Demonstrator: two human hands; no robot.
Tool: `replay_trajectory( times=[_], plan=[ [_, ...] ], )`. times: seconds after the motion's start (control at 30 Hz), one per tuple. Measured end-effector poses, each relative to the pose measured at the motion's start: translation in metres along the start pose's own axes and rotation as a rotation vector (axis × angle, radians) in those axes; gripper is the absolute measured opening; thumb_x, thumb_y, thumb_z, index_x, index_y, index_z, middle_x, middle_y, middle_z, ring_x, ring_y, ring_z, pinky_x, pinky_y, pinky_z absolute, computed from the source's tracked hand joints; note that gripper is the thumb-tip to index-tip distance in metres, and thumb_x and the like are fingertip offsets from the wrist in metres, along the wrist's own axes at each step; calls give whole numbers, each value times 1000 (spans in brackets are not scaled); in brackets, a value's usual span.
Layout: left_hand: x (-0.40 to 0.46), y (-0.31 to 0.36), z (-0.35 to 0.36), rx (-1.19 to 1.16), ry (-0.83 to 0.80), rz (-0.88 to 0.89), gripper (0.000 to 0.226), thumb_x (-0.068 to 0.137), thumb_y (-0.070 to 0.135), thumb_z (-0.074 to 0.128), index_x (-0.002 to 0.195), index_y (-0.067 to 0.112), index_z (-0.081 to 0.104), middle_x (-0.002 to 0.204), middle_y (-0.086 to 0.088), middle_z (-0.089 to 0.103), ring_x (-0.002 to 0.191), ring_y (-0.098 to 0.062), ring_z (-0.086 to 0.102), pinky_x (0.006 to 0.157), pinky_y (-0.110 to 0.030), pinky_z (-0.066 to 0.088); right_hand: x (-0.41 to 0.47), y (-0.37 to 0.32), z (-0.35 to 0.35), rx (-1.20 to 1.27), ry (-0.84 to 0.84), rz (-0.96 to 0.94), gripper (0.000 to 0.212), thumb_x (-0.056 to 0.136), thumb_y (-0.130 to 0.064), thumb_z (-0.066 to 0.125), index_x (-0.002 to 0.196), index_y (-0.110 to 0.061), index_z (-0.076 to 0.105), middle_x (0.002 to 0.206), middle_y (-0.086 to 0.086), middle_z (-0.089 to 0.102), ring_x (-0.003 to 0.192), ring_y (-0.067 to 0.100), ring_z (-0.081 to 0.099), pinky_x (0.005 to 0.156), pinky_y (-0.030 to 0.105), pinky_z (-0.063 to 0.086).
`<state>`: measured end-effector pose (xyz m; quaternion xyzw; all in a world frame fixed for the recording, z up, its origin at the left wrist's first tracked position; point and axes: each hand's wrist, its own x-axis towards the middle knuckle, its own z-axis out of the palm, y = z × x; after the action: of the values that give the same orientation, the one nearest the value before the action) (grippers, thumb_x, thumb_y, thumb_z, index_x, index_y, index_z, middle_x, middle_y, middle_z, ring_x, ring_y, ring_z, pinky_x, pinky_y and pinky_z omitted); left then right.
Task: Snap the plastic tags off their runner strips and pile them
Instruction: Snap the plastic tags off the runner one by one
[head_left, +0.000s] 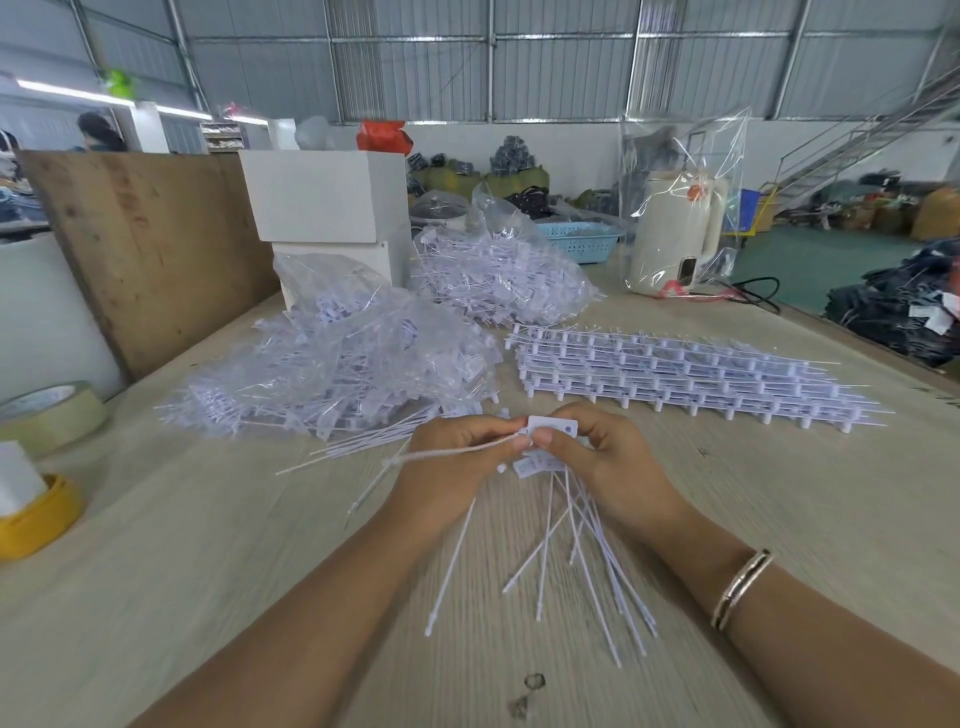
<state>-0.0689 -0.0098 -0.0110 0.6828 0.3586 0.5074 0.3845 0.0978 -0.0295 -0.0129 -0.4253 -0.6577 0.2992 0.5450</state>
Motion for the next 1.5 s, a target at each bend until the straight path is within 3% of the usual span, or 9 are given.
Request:
replay_trajectory(
  times=[0.23,0.37,0.57,0.7,0.83,1.03,1.23,1.4,1.5],
  plan=[
    [-3,-2,2,42,16,36,16,79,16,73,83,30,73,76,6,73,75,-8,68,70,-17,52,0,0,5,-35,29,10,19,88,-14,64,78,-28,73,83,-4,71,87,21,64,80,32,49],
    [-1,1,4,10,5,16,23,84,11,68,80,34,71,77,10,72,76,-8,68,73,-19,53,-1,-2,6,133,49,48,13,88,-7,61,87,-13,74,84,6,73,80,20,69,75,30,55],
    [3,4,-3,-193,48,-66,10,84,6,63,90,5,71,80,-5,73,77,-15,69,65,-21,53,1,1,-2,409,31,156,17,86,-11,59,95,-4,72,95,10,74,91,23,70,76,27,56],
    [0,4,-10,24,68,-2,12,81,13,71,82,25,70,74,12,68,72,-1,61,67,-13,47,2,3,-7,-75,42,113,9,87,-15,64,84,-19,70,85,-3,69,76,8,62,69,13,46],
    [-4,0,-7,175,51,33,16,78,12,74,84,27,67,82,5,65,72,0,56,66,-10,44,4,5,-6,-503,-16,110,20,85,-23,68,104,-20,68,108,0,60,102,11,52,97,34,37],
    [-6,-1,-5,449,-20,207,24,75,2,72,96,13,69,91,4,58,81,-3,54,73,-12,39,-3,-8,1,-445,18,-11,17,87,-24,64,103,-20,69,103,-8,57,108,15,53,101,51,33],
    [-10,-2,0,579,-80,316,44,80,9,68,122,15,56,110,10,41,90,-2,50,78,-19,42,-9,-8,11,-585,-134,2,23,91,-43,52,92,-30,71,101,-20,57,108,3,44,96,36,19],
    [-14,2,1,564,-244,318,43,84,26,48,127,22,49,114,14,46,107,-3,49,92,-21,41,-3,-7,6,-192,-15,25,15,88,-11,62,77,-13,70,77,-9,59,83,10,52,84,31,38],
    [-12,1,-2,573,-197,297,48,76,12,39,121,21,52,112,10,51,106,-7,50,90,-30,43,0,-5,2,-4,63,138,22,88,-5,58,69,-11,67,71,-3,59,69,8,54,73,25,41]
  ],
)
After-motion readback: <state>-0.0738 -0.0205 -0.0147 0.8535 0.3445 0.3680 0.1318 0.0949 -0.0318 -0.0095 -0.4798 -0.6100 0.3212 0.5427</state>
